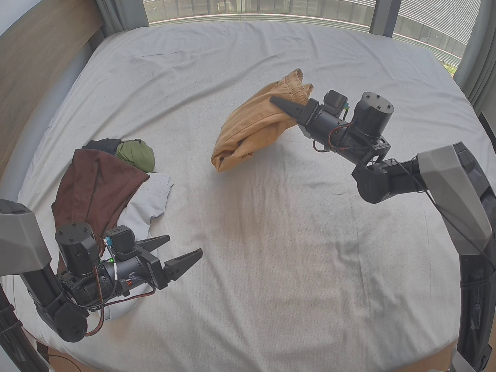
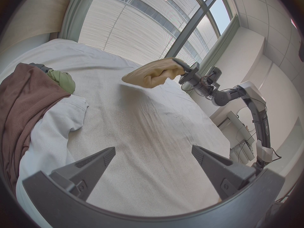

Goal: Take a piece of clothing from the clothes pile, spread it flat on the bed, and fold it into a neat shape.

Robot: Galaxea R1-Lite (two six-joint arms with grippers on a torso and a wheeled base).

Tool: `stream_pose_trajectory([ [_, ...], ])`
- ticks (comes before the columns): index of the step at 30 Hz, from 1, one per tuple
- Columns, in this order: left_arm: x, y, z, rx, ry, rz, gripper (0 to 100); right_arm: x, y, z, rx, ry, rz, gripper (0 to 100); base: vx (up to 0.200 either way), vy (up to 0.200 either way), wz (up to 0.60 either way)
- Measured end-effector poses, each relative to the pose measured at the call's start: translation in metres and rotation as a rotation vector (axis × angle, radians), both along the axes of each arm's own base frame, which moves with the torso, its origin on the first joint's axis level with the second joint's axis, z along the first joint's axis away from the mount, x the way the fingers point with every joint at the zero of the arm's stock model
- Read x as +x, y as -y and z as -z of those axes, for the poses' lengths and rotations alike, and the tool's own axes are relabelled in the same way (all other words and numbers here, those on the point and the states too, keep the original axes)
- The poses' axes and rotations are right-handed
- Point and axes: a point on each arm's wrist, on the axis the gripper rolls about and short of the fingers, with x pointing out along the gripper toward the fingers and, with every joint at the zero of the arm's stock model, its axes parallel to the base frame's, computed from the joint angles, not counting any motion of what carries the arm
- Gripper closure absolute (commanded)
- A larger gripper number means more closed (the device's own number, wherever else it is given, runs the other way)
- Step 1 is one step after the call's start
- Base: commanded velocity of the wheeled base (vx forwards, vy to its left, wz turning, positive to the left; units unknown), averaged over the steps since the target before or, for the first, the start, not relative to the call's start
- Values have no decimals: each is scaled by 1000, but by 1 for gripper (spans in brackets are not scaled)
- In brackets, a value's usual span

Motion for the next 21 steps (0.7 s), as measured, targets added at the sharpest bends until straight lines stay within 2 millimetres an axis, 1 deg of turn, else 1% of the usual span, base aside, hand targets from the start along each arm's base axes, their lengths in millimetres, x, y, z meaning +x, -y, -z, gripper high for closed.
stream_pose_trajectory([
  [5, -1, 0, -2, -10, -2, -2, 0, 15, 5, 30, -25, -45, 24, 100, 0, 0, 0],
  [8, -2, 0, -2, -11, -1, -1, 0, 21, 9, 48, -50, -62, 41, 100, 0, 0, 0],
  [10, -2, 0, -3, -12, 1, -1, 0, 24, 13, 64, -69, -83, 53, 100, 0, 0, 0],
  [15, -2, 0, -4, -14, 6, -1, 0, 25, 19, 84, -86, -116, 66, 100, 0, 0, 0],
  [21, -3, 0, -5, -15, 10, 0, 0, 17, 25, 102, -101, -155, 73, 100, 0, 0, 0],
])
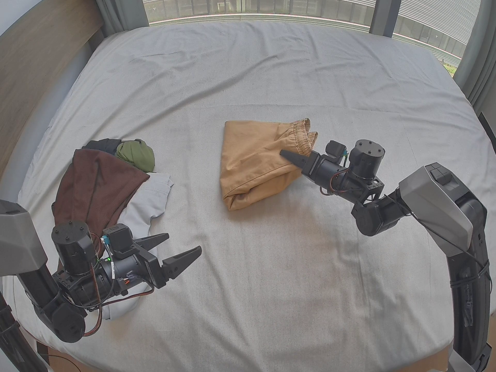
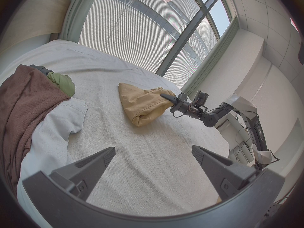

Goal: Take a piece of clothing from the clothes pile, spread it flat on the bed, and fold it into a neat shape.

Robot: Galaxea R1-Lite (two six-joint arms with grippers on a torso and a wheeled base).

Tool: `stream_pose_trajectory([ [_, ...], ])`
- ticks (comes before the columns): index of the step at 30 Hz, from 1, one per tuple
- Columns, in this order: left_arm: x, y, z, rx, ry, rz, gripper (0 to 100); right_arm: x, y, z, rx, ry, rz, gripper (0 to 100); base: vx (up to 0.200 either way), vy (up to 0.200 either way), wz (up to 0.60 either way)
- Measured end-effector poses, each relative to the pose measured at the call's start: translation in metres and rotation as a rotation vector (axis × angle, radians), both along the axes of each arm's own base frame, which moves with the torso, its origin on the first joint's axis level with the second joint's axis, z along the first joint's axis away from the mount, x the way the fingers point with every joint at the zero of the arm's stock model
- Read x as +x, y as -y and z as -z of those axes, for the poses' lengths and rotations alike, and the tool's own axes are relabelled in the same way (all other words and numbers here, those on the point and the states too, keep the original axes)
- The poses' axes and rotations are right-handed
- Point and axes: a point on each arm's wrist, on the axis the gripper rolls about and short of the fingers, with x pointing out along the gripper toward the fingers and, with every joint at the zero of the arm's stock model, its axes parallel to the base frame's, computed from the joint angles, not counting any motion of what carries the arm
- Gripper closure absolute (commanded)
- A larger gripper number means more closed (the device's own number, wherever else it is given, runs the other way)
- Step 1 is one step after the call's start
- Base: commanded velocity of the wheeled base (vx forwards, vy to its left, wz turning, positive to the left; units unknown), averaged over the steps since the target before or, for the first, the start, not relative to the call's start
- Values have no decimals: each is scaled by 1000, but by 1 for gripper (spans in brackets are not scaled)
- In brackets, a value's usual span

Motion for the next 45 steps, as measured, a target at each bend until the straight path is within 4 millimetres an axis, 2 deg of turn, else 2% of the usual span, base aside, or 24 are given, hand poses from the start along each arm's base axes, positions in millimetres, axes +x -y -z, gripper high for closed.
stream_pose_trajectory([
  [14, 0, 0, -3, -5, 14, -2, 0, -15, 12, 26, -54, -30, 25, 100, 0, 0, 0],
  [15, 0, 0, -4, -6, 16, -3, 0, -15, 13, 28, -59, -32, 26, 0, 0, 0, 0],
  [19, 0, -1, -5, -7, 18, -3, 0, -19, 15, 32, -81, -38, 29, 0, 0, 0, 0],
  [24, 0, -1, -5, -8, 19, -3, 0, -34, 21, 41, -134, -80, 29, 0, 0, 0, 0],
  [31, 0, -1, -6, -9, 25, -4, 0, -70, 31, 58, -222, -170, 17, 0, 0, 0, 0],
  [35, 0, -1, -6, -10, 27, -3, 0, -96, 31, 65, -276, -203, -11, 0, 0, 0, 0],
  [40, 1, -1, -7, -11, 28, -4, 0, -120, 11, 55, -289, -172, -83, 0, 0, 0, 0],
  [45, 2, -2, -7, -11, 30, -10, 0, -135, -12, 24, -222, -103, -142, 0, 0, 0, 0],
])
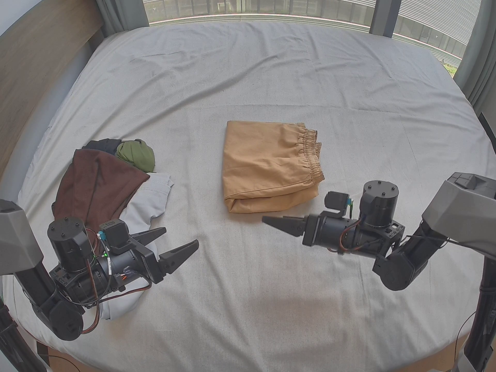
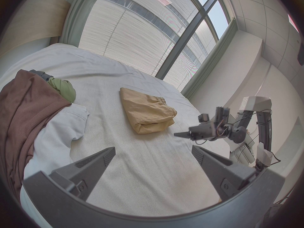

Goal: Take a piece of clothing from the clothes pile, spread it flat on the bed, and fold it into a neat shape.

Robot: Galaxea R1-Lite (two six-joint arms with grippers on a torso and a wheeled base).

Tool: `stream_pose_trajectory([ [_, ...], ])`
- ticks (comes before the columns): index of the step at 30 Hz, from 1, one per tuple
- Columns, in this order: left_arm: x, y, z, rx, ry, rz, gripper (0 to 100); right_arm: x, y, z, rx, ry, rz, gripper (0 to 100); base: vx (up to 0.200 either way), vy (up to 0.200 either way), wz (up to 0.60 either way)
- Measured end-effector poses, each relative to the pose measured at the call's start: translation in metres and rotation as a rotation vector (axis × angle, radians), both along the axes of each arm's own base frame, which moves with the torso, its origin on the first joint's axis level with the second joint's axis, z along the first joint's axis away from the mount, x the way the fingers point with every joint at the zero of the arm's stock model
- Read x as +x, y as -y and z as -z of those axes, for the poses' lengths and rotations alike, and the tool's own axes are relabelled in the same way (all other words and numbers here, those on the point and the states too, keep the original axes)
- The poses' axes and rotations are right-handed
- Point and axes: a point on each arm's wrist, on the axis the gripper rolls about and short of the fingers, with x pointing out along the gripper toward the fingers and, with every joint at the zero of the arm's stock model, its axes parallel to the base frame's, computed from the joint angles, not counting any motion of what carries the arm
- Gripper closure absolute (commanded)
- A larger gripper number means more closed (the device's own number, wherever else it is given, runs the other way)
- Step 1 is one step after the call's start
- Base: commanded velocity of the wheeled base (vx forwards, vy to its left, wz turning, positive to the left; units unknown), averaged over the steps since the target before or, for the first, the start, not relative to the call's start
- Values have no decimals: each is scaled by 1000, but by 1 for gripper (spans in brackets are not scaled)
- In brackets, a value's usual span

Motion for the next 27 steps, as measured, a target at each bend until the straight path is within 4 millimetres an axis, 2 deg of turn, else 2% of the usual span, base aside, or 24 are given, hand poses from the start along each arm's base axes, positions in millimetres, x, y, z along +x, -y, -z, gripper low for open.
stream_pose_trajectory([
  [6, 0, -1, 0, 0, -1, -3, 0, 9, -12, -43, 107, 105, -13, 0, 0, 0, 0],
  [9, 0, -1, 0, 1, -2, -3, 0, 22, -11, -63, 154, 142, 6, 0, 0, 0, 0],
  [12, 1, -1, 1, 1, -2, -2, 0, 38, -7, -71, 181, 165, 30, 0, 0, 0, 0],
  [15, 0, -1, 1, 2, -2, -3, 0, 57, 0, -67, 185, 165, 64, 0, 0, 0, 0],
  [19, 0, -1, 1, 2, -4, -3, 0, 79, 9, -46, 173, 139, 106, 0, 0, 0, 0],
  [27, 1, -1, 2, 3, -6, -3, 0, 97, 19, -7, 148, 99, 169, 0, 0, 0, 0],
])
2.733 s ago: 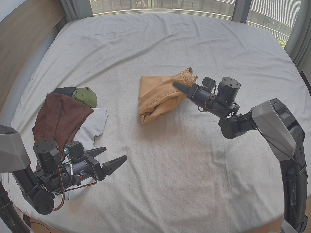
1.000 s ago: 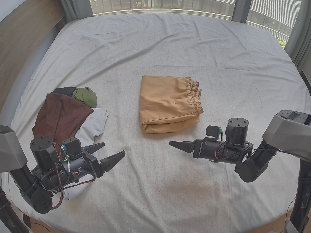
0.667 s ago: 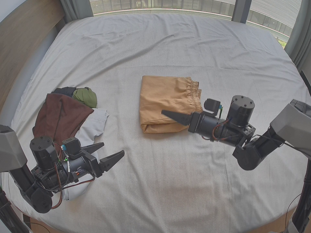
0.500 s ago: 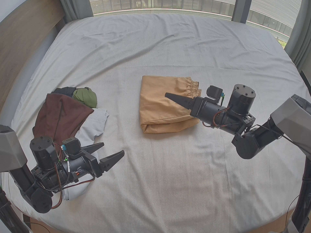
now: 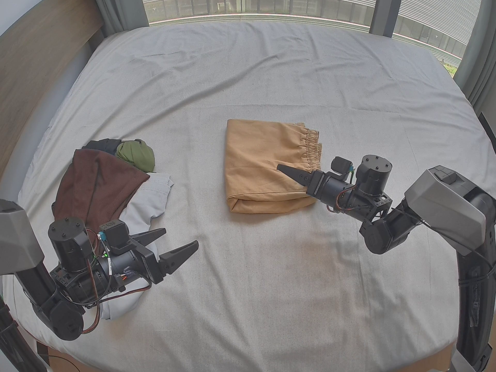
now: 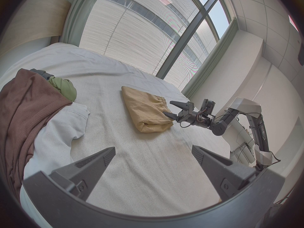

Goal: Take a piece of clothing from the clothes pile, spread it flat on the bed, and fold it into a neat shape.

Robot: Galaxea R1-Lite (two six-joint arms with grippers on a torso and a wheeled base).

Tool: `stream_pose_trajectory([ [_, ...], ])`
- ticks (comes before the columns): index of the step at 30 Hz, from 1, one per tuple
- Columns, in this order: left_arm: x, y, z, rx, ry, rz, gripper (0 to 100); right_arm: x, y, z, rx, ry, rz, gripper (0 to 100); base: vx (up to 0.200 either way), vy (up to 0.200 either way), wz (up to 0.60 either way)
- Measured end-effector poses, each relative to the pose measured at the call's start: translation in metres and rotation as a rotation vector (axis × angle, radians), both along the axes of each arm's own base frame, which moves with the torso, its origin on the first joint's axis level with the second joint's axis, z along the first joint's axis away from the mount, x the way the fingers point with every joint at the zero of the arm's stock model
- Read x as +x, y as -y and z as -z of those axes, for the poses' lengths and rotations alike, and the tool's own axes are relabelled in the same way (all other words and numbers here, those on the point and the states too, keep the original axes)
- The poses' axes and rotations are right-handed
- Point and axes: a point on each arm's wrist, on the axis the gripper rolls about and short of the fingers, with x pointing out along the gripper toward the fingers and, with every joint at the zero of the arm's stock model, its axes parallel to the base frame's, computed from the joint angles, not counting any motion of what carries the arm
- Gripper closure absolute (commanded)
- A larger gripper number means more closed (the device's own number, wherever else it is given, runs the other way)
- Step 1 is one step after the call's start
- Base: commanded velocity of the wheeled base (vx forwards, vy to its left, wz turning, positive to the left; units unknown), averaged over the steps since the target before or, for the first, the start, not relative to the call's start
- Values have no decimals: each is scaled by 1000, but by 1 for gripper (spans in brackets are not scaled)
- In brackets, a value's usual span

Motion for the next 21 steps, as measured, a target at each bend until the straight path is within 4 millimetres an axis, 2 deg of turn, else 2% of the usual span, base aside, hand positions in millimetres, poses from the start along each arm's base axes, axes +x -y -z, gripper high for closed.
stream_pose_trajectory([
  [7, 0, 0, 0, 1, -1, 0, 0, -1, 2, 15, -11, -27, 8, 0, 0, 0, 0],
  [13, -1, 0, -2, -8, 2, 5, 0, -14, 2, 19, -7, -9, 5, 0, 0, 0, 0],
  [16, -3, 0, -6, -31, 1, 10, 0, -24, 5, 11, -5, -4, 3, 0, 0, 0, 0],
  [21, -11, 4, -23, -120, 5, 41, 0, -55, 14, -32, 10, 64, -1, 0, 0, 0, 0],
])
